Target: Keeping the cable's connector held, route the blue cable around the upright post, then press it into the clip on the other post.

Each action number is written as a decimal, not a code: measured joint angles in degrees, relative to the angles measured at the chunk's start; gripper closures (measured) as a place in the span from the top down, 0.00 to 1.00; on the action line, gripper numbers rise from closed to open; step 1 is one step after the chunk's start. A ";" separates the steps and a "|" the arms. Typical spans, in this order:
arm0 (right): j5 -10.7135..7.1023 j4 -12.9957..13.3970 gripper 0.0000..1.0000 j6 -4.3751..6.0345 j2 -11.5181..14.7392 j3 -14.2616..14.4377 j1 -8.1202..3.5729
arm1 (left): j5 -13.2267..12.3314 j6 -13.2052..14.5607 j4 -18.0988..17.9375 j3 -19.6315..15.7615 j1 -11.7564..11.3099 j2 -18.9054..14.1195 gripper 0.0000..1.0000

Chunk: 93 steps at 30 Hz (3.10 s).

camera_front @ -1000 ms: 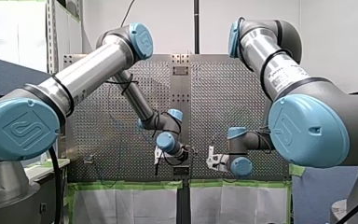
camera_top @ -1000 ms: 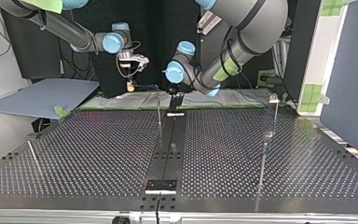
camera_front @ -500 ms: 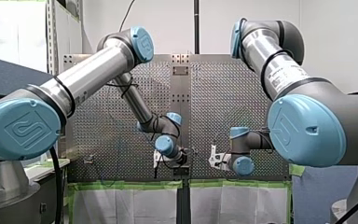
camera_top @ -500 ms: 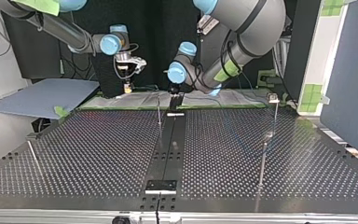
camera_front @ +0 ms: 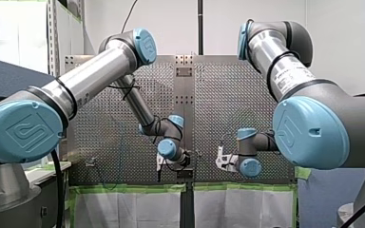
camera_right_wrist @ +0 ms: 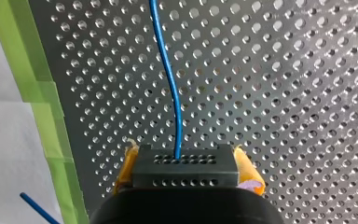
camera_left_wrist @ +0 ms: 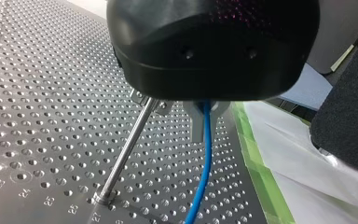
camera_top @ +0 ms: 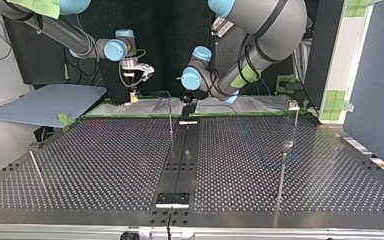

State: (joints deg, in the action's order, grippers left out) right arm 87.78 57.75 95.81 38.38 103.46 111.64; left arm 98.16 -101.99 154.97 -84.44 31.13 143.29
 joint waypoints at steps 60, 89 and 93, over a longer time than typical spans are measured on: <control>-2.15 -1.28 0.00 -0.04 -0.15 -1.96 -5.14 | -8.05 -7.15 -4.36 3.79 -3.24 3.06 0.00; -2.65 -2.29 0.00 -0.22 -0.26 -5.47 -6.27 | -8.84 -10.12 -3.88 7.00 -5.37 3.07 0.00; -2.68 -2.50 0.00 -0.25 -0.27 -5.78 -6.29 | -8.68 -9.80 -3.99 7.01 -5.51 3.07 0.07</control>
State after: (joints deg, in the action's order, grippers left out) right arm 85.10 55.25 95.56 38.11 97.69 105.35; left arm 89.49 -111.79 150.98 -77.44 25.62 146.37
